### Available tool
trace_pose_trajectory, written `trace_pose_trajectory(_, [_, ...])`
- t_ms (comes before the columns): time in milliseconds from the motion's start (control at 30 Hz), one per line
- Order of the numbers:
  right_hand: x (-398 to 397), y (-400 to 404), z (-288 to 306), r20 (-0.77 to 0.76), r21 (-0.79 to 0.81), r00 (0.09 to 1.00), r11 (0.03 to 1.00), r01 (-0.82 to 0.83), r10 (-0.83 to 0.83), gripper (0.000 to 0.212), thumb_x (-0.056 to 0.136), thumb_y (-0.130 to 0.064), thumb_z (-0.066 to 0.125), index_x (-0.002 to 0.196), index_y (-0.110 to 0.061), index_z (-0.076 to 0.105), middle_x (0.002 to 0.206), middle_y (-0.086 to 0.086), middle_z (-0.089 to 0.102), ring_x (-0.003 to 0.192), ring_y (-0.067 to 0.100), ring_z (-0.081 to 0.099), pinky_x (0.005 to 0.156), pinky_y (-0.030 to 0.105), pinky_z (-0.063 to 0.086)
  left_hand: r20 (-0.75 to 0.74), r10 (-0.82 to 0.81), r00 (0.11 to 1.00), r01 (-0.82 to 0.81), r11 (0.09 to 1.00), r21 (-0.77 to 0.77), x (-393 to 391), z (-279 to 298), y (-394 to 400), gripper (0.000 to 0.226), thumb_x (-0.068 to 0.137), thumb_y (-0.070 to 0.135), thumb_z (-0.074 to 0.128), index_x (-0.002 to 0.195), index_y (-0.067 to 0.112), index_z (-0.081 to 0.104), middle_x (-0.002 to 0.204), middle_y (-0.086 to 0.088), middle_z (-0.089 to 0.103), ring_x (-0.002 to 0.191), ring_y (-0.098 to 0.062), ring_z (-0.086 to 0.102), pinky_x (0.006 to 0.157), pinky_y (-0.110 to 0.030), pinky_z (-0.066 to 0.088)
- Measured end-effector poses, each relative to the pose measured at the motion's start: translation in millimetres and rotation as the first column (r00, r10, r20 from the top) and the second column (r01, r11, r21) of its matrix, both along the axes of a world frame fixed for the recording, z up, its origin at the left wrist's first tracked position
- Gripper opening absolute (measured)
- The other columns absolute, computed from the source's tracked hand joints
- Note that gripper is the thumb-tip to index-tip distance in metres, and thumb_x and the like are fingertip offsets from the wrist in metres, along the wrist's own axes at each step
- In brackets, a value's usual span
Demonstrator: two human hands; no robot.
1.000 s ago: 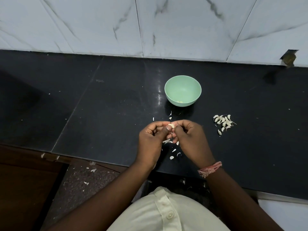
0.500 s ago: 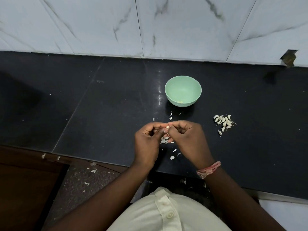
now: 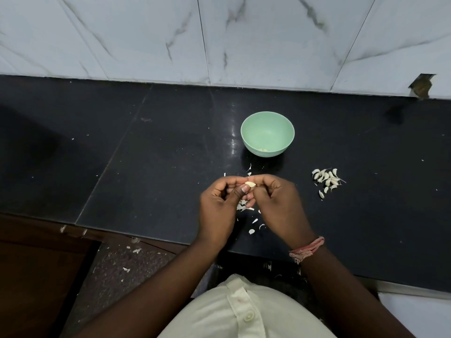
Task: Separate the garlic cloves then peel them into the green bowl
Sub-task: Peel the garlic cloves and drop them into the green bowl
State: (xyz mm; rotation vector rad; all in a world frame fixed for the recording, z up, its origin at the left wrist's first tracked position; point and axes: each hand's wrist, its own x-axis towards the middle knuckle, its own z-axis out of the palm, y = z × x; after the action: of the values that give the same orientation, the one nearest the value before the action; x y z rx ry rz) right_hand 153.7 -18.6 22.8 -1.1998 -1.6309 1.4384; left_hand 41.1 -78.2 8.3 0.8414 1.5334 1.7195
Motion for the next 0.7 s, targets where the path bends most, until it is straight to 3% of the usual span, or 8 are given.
trace_pose_trajectory(233, [1,2,-2,-0.096,-0.092,0.994,0.995,0.040,-0.049,0.018,0.092,0.001,0.061,0.098,-0.006,0.077,0.076,0.008,0.077,0.068,0.025,0.074,0.066,0.027,0.060,-0.166,-0.008,0.986,0.010,1.000,0.011,-3,-6,-4,0.016,0.088,-0.003,0.073,0.097,0.010,0.077,0.093,-0.004,0.075,0.087,-0.017,0.072,0.078,-0.024,0.054])
trace_pose_trajectory(433, [2,5,-3,-0.174,-0.194,0.981,0.980,0.048,-0.083,0.022,0.087,0.008,0.060,0.095,-0.002,0.078,0.080,0.019,0.076,0.078,0.038,0.074,0.077,0.042,0.063,-0.381,-0.001,0.925,0.017,0.999,0.038,-4,-9,-2,0.021,0.084,-0.005,0.075,0.095,0.012,0.079,0.092,0.004,0.072,0.085,-0.017,0.070,0.077,-0.025,0.055])
trace_pose_trajectory(500, [2,4,-3,-0.200,-0.227,0.976,0.973,0.036,-0.083,0.021,0.089,0.009,0.059,0.095,0.001,0.077,0.081,0.018,0.077,0.081,0.038,0.075,0.079,0.041,0.064,-0.368,-0.003,0.930,0.016,0.999,0.032,-3,-10,-2,0.023,0.084,-0.004,0.075,0.096,0.015,0.079,0.091,0.006,0.072,0.083,-0.017,0.070,0.076,-0.026,0.056])
trace_pose_trajectory(600, [3,4,-3,-0.229,-0.268,0.968,0.963,0.036,-0.100,0.018,0.092,0.009,0.057,0.096,0.004,0.074,0.078,0.014,0.077,0.074,0.024,0.076,0.077,0.038,0.064,-0.251,-0.029,0.968,0.030,1.000,0.003,-5,-13,-1,0.022,0.087,0.000,0.075,0.096,0.020,0.078,0.092,0.002,0.072,0.083,-0.017,0.070,0.077,-0.030,0.057])
trace_pose_trajectory(700, [3,4,-4,-0.245,-0.294,0.962,0.955,0.048,-0.124,0.021,0.094,0.007,0.056,0.106,-0.002,0.070,0.080,0.015,0.076,0.075,0.025,0.074,0.077,0.040,0.064,-0.128,-0.061,0.990,0.059,0.998,-0.022,-7,-15,1,0.018,0.089,0.001,0.073,0.097,0.017,0.074,0.090,-0.006,0.072,0.082,-0.019,0.069,0.077,-0.034,0.057])
